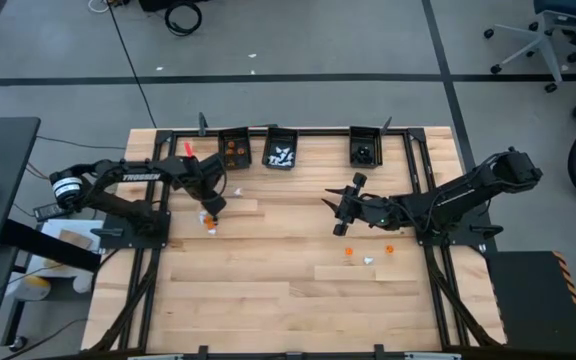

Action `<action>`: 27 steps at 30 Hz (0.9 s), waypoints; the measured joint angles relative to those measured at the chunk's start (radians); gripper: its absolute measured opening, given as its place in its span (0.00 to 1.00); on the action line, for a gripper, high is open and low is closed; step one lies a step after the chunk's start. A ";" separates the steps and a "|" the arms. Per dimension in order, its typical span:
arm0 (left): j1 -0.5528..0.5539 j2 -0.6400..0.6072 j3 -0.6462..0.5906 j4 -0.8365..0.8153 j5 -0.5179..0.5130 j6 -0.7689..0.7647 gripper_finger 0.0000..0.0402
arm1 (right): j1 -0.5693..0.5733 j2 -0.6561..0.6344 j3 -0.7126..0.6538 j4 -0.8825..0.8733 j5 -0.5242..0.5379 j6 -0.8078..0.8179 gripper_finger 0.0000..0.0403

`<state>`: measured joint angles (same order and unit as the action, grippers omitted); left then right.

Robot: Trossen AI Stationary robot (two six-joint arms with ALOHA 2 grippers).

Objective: Sort Halloween decoration
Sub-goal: Put the black voodoo toy into the right black bin

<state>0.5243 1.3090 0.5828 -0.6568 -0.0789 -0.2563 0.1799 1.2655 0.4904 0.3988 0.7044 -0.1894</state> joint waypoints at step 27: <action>-0.169 0.001 0.063 0.118 0.041 0.043 0.03 | 0.000 0.000 0.000 0.007 0.047 0.002 0.34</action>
<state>0.3557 1.3102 0.6453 -0.5391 -0.0378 -0.2134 0.1802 1.2652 0.4904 0.4060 0.7514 -0.1871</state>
